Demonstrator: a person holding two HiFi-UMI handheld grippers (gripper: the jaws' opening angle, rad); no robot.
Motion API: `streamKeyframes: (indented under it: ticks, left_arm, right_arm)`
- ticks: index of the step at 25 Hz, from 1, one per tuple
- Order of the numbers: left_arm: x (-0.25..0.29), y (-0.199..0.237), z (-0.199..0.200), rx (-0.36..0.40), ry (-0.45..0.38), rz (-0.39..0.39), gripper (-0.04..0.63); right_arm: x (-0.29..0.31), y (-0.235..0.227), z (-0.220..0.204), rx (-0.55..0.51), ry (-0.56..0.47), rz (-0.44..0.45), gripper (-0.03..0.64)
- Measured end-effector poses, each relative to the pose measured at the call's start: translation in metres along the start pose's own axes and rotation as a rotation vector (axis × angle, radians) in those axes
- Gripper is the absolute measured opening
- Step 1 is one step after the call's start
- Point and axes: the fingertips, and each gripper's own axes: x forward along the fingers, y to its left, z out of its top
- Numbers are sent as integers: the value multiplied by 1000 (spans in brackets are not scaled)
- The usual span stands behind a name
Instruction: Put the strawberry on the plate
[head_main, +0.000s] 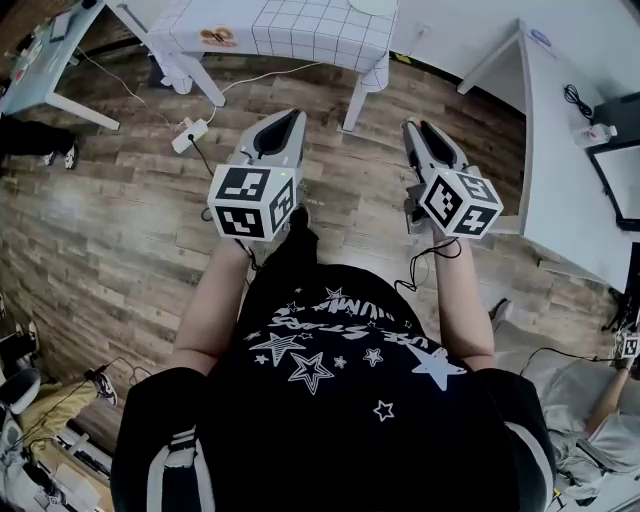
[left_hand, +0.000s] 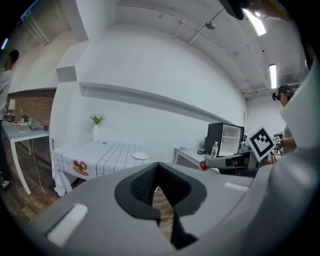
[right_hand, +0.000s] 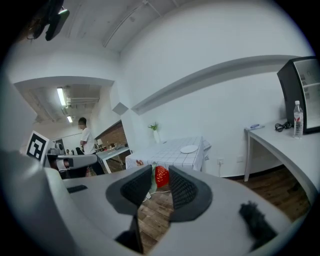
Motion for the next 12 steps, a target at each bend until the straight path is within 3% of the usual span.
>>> streamKeyframes:
  ticks: [12]
  left_arm:
    - [69,87,31,-35,8,-57,8]
  right_arm:
    - [98,-3,38,0,11,-65,114]
